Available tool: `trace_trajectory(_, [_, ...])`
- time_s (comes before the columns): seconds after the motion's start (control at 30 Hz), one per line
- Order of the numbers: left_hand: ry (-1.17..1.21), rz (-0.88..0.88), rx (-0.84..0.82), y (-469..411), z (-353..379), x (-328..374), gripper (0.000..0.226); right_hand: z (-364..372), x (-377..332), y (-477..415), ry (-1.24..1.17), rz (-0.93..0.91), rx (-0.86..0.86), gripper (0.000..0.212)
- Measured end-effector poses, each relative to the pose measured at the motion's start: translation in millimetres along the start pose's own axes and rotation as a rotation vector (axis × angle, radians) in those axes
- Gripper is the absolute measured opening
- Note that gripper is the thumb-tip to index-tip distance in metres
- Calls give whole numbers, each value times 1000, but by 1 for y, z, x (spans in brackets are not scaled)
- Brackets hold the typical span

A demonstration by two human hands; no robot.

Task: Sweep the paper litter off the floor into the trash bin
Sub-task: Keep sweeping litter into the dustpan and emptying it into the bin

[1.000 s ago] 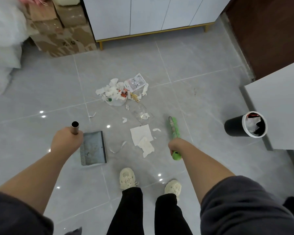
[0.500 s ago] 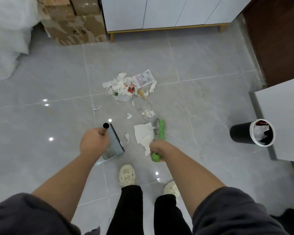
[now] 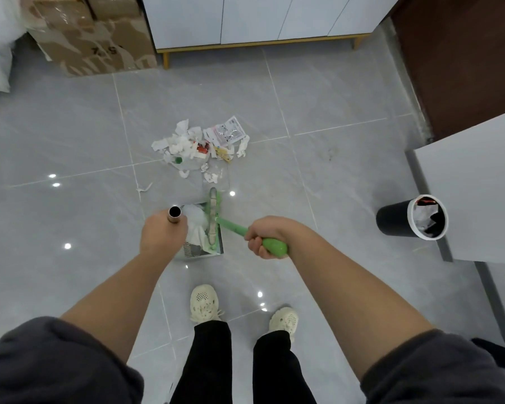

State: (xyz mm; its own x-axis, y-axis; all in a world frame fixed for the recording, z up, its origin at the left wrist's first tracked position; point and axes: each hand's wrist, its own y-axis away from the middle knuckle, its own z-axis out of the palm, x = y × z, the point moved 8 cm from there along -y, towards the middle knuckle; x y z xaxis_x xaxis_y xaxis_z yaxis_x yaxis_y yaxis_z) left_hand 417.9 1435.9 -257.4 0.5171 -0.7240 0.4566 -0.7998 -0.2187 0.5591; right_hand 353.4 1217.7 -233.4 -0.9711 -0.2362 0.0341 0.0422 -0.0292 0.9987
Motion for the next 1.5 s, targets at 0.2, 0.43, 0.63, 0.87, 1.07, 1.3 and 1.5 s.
trace_trajectory(0.2, [139, -143, 60, -12, -18, -11, 36, -28, -12, 22, 349, -67, 158, 25])
trace_trajectory(0.43, [193, -185, 139, -28, -49, -5, 33, -35, -59, 34, 1160, -80, 333, 43])
trace_trajectory(0.63, [212, -202, 166, -44, -69, 10, 38, -56, -95, 36, 1225, -71, 380, 38])
trace_trajectory(0.87, [271, -224, 200, -54, -74, 37, 41, -92, -120, 39, 1344, -18, 420, 35])
trace_trajectory(1.07, [268, -218, 188, -63, -63, 78, 40, -131, -163, 36, 1426, -42, 478, 35])
trace_trajectory(1.3, [278, -272, 197, -85, -43, 114, 26, -168, -224, 23, 1322, -98, 553, 27])
trace_trajectory(1.5, [301, -292, 179, -114, -21, 126, 31, -178, -279, 3, 1244, -191, 658, 34])
